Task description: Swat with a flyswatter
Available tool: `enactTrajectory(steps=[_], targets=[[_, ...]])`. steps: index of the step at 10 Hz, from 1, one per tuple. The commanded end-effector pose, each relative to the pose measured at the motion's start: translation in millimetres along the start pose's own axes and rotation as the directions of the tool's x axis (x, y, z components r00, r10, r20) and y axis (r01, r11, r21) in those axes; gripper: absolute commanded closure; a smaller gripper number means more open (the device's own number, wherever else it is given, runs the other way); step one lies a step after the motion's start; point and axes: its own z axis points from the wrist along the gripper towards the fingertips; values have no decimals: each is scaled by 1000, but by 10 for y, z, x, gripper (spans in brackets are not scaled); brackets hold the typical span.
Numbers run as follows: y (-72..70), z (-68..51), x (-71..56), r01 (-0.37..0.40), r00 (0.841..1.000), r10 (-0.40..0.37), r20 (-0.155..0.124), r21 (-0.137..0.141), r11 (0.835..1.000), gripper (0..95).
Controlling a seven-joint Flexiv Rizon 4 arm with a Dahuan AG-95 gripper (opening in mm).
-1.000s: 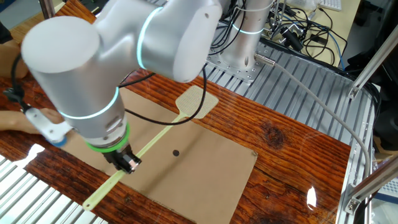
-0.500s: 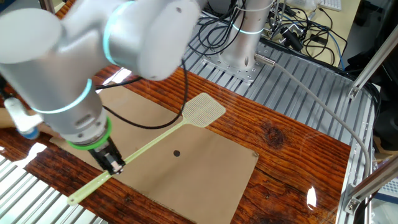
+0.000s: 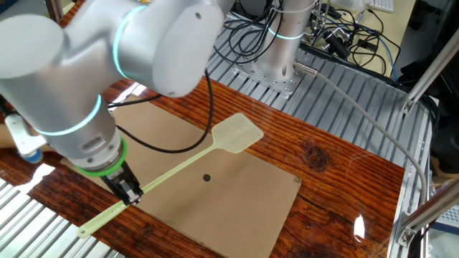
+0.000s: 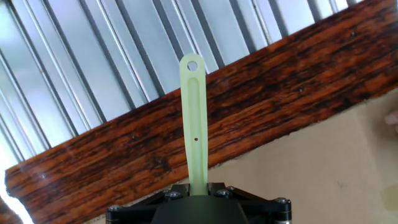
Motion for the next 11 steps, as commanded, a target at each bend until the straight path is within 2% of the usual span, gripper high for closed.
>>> enactTrajectory(steps=[1, 3, 4, 5, 6, 8, 9, 11], targets=[[7, 16, 11, -1, 1000, 1, 5, 0, 1000, 950], [40, 44, 78, -26, 1000, 26, -7, -19, 999, 950], [81, 78, 178, -55, 998, 55, 6, -9, 998, 950], [81, 78, 178, -61, 998, 61, 5, -4, 998, 950], [81, 78, 178, -102, 995, 102, 6, -11, 995, 950], [81, 78, 178, -169, 985, 169, 39, -20, 985, 950], [81, 78, 178, -199, 979, 200, 42, -18, 980, 950], [81, 78, 178, -186, 982, 186, 45, 5, 983, 950]])
